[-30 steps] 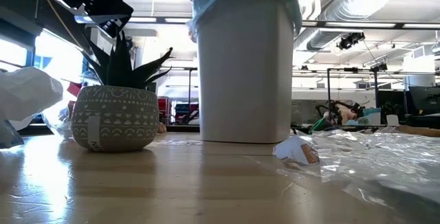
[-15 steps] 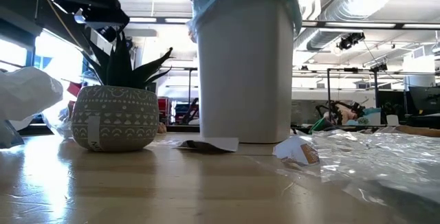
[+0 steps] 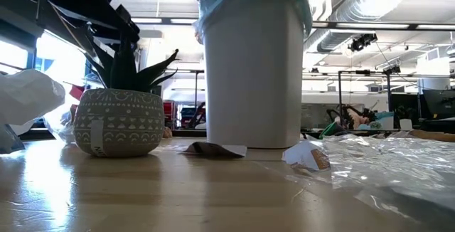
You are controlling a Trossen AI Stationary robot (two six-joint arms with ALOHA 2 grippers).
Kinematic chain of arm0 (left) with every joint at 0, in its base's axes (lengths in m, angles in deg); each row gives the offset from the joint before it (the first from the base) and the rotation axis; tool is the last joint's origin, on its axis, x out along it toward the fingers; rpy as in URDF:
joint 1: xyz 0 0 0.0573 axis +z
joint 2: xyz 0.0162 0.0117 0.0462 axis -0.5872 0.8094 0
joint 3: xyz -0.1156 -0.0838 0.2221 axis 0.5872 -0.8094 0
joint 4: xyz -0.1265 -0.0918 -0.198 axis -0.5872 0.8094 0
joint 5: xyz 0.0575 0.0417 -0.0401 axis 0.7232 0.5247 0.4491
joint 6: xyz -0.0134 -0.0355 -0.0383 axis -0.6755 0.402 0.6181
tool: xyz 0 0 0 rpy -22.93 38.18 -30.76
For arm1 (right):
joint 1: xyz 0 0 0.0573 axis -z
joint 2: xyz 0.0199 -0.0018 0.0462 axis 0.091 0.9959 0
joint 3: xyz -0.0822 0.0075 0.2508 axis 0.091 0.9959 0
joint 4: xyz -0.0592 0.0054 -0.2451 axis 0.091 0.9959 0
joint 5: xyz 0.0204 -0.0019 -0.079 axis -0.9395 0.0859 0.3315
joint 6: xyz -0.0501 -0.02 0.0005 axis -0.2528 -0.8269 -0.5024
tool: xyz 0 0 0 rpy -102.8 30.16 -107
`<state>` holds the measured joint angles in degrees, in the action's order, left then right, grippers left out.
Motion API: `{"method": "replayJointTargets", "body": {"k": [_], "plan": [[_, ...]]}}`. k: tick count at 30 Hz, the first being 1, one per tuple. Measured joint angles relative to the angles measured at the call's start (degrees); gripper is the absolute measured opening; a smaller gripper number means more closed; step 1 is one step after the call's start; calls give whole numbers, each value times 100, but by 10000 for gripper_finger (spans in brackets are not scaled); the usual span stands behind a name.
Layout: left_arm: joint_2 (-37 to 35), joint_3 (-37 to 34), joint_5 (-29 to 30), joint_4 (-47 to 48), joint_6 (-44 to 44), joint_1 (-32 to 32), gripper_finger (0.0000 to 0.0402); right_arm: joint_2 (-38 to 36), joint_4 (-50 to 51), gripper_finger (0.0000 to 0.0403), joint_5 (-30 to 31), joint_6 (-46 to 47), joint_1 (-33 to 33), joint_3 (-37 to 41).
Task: Place trash/remove bag and relplace
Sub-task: Put the white paper into the trash bin
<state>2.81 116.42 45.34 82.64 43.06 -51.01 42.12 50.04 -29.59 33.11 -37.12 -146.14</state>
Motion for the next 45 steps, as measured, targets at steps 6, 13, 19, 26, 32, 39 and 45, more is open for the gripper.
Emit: {"method": "replayJointTargets", "body": {"k": [6,13,19,26,32,39,45], "plan": [[267,0,-51,-112,109,0,133,673,-1664,139,-168,-280,17,831],[351,0,-144,-101,247,-2,133,1333,-1337,223,454,-548,56,674],[346,0,-153,-86,258,-2,133,1372,-1314,226,1175,-893,118,670],[348,0,-151,-80,256,2,133,1453,-1175,225,1028,-1244,223,663],[346,0,-148,-93,256,2,133,1656,-953,225,915,-1333,366,663],[346,0,-146,-122,256,2,133,1935,-822,224,1044,-1309,497,626],[347,0,-146,-125,255,2,133,2043,-761,216,1437,-1265,667,627]]}}
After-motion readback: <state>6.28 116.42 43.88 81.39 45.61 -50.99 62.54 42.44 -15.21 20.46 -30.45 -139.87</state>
